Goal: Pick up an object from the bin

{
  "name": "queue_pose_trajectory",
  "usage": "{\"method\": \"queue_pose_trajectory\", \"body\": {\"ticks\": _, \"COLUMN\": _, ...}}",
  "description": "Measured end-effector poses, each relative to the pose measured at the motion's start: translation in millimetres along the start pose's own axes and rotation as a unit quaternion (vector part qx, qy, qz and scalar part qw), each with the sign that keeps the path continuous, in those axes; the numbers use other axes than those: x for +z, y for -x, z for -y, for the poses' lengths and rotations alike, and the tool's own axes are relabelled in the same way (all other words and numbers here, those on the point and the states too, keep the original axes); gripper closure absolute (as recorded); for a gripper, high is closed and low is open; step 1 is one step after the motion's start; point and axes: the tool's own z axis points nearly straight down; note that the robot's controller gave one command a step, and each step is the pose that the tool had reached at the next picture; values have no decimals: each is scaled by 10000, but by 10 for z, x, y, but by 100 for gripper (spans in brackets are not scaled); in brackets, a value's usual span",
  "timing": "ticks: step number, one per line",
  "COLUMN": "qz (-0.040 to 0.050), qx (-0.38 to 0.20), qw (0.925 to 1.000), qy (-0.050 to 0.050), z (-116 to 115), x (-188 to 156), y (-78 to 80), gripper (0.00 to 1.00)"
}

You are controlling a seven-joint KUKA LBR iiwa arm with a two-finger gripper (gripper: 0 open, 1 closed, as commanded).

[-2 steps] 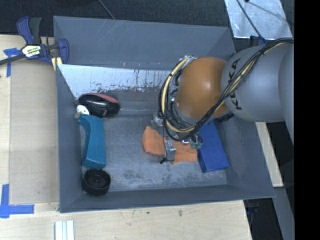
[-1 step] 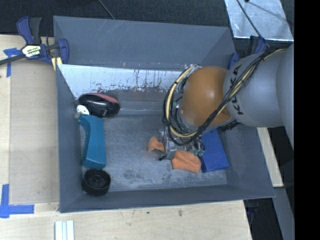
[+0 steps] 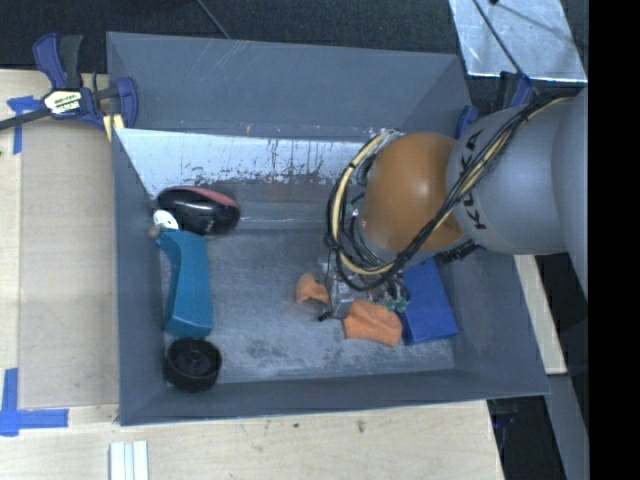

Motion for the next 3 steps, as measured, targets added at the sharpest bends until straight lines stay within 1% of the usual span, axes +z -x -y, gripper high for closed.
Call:
{"method": "queue_pose_trajectory", "body": {"ticks": 1, "qz": 0, "qx": -2271, "qw": 9739, "qy": 4, "z": -376, "x": -875, "y": 18, "gripper": 100}}
{"method": "queue_pose_trajectory", "body": {"ticks": 2, "qz": -2, "qx": -2269, "qw": 9739, "qy": 4, "z": -375, "x": -874, "y": 18, "gripper": 100}}
{"method": "queue_pose_trajectory", "body": {"ticks": 3, "qz": -5, "qx": -2242, "qw": 9745, "qy": 3, "z": -157, "x": -1833, "y": 136, "gripper": 100}}
